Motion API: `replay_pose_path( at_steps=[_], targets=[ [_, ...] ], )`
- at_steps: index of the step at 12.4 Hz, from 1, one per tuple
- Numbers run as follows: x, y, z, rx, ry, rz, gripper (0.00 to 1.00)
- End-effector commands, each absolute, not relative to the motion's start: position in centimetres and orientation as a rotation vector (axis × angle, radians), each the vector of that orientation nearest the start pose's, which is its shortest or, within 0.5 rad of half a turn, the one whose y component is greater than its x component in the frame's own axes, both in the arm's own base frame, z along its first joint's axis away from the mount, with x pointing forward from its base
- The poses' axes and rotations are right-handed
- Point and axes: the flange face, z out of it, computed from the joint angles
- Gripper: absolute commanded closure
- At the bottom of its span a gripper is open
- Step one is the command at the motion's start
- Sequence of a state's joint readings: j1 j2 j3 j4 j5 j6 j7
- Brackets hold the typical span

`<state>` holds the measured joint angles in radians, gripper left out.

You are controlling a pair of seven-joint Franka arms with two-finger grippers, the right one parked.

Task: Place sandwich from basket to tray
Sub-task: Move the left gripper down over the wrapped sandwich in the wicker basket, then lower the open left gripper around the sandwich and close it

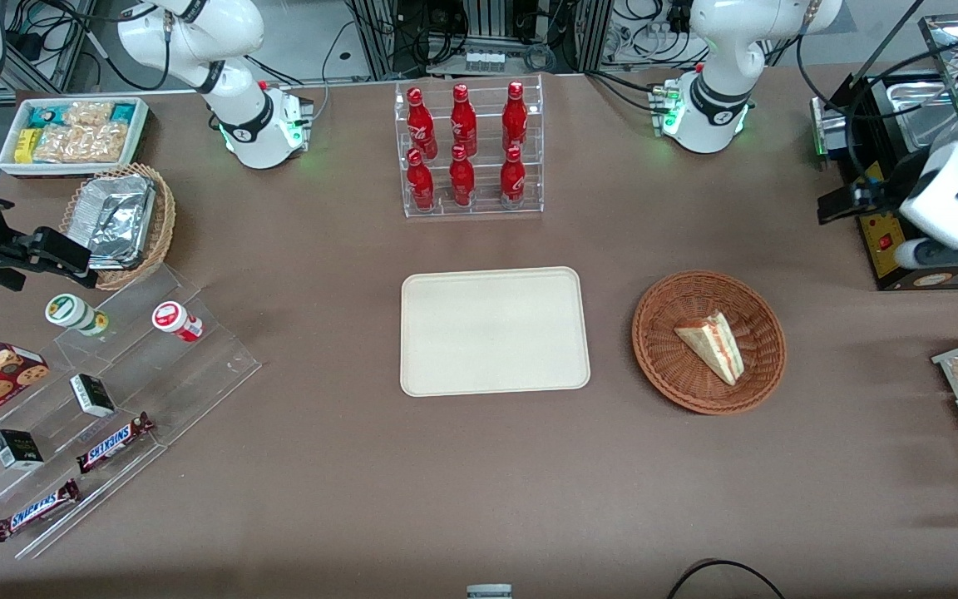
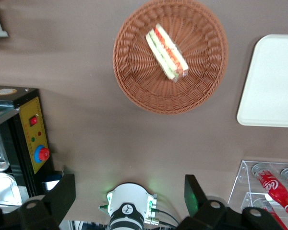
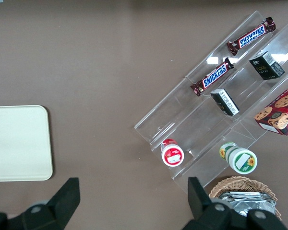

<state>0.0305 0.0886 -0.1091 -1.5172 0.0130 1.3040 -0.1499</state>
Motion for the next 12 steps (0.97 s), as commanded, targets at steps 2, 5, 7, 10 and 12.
replay_pose_path(
  at_steps=[2, 5, 7, 10, 12],
  targets=[
    [55.5, -6.2, 49.8, -3.048, -0.075, 0.475, 0.00],
    [55.2, -8.0, 43.7, -3.049, -0.124, 0.384, 0.00],
    [54.7, -8.6, 40.1, -3.064, -0.105, 0.320, 0.00],
    [53.9, -8.8, 35.9, -3.078, -0.244, 0.195, 0.00],
    [53.8, -9.7, 34.9, -3.066, -0.437, 0.127, 0.00]
  ],
)
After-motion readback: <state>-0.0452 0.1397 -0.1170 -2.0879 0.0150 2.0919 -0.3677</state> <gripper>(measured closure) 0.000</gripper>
